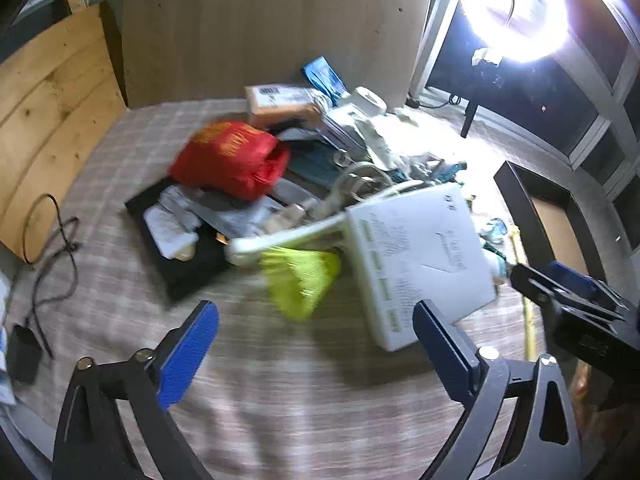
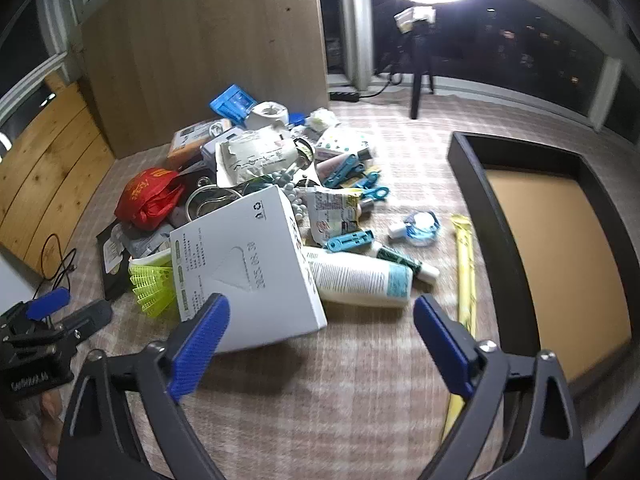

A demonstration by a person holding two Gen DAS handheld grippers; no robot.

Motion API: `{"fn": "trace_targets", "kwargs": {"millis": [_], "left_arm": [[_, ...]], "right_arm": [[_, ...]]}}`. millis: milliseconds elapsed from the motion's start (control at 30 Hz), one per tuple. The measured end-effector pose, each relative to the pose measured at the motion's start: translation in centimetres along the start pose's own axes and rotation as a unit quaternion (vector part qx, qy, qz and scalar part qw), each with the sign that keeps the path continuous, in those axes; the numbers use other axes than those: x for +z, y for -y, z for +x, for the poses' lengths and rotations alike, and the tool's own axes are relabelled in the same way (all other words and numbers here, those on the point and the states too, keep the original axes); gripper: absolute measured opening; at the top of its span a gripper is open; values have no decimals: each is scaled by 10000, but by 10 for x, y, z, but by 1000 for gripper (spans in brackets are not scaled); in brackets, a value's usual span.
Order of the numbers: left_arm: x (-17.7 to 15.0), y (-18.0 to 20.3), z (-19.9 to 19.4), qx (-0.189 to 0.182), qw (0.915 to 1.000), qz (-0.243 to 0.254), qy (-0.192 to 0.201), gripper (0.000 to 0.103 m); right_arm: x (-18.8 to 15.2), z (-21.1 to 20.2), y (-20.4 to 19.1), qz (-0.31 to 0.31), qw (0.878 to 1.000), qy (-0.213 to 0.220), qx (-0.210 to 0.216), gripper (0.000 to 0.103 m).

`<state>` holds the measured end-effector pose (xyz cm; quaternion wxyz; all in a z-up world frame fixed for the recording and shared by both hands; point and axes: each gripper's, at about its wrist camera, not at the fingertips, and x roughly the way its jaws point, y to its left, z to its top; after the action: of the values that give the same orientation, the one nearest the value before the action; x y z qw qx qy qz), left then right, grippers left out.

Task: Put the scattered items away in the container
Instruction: 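Grasp the white box with the right gripper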

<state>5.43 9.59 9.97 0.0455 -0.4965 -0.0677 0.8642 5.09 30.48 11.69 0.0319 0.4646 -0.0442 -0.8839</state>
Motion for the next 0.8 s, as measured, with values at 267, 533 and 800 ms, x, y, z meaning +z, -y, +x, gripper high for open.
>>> {"fn": "trace_targets", "kwargs": {"millis": [267,533,800], "left_arm": [[-2,32,26,294,9993,-192,-113,87],[-2,41,46,408,9977,-460,-291,79],[-3,57,58,119,9981,-459,-388,78]], "right_arm": [[24,36,3,-828,9939,-467,552,62],[37,63,-1,-1319,9837,-772,944,58],[48,76,-10,-1429,9736,-1045,1442,52]]}}
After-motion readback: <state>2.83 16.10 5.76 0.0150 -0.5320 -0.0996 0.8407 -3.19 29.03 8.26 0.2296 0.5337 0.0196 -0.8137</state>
